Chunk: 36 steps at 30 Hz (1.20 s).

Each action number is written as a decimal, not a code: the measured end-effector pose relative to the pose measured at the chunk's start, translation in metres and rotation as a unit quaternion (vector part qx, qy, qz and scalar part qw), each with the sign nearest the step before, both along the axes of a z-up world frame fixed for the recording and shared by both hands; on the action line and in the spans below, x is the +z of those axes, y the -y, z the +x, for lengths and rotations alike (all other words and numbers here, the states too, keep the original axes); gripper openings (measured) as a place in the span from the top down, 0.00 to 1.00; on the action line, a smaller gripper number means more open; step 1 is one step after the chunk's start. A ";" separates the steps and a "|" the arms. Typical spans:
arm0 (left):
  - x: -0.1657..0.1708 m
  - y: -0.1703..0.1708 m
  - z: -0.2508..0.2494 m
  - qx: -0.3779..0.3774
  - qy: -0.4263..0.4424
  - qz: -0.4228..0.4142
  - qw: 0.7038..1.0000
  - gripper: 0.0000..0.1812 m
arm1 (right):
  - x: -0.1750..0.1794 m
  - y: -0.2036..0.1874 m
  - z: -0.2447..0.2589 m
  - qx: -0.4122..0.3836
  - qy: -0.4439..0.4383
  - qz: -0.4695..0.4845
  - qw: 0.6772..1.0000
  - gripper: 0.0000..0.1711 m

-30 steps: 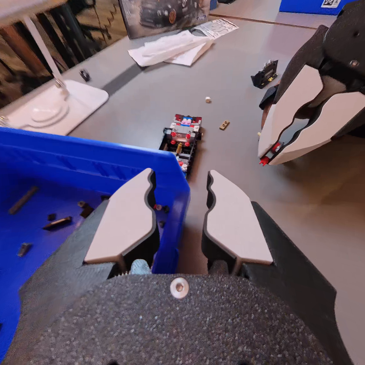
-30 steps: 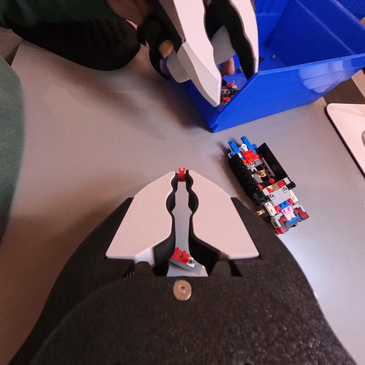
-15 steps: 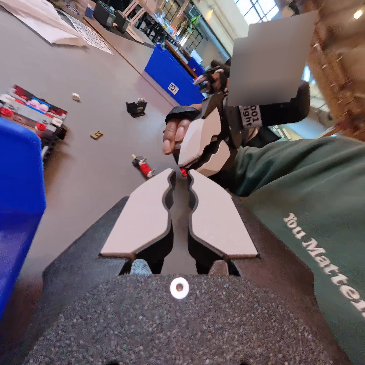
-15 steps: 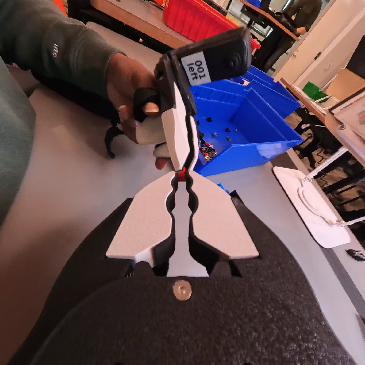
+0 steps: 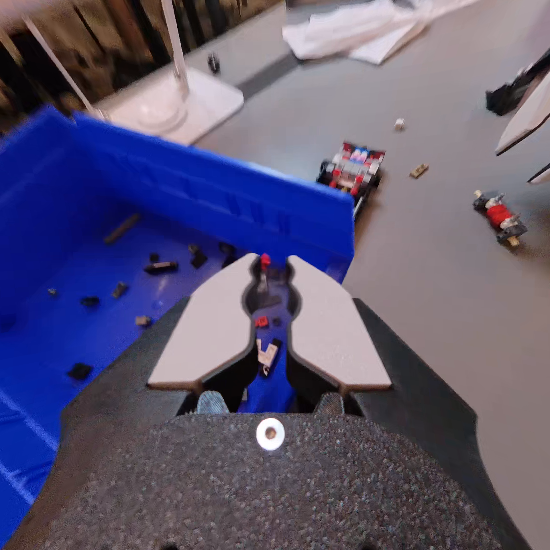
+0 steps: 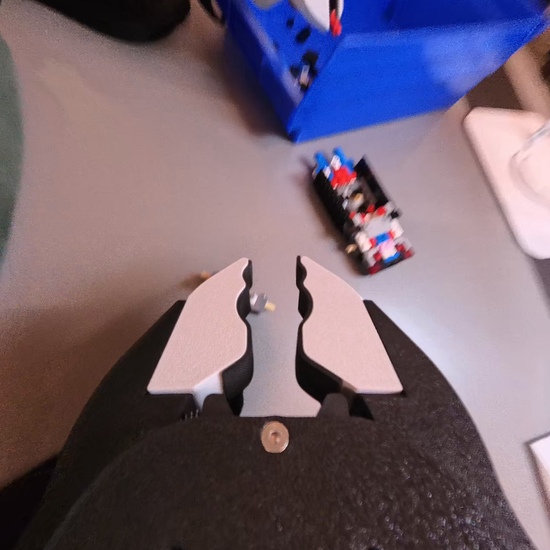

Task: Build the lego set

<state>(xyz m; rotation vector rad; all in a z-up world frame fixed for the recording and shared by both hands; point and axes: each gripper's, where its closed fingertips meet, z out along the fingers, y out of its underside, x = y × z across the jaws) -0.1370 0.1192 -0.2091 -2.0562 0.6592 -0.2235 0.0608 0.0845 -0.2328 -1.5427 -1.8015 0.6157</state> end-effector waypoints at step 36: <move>0.021 0.063 0.127 -0.236 0.282 -0.025 0.929 0.91 | 0.057 0.021 -0.068 0.004 -0.160 0.472 0.867 0.92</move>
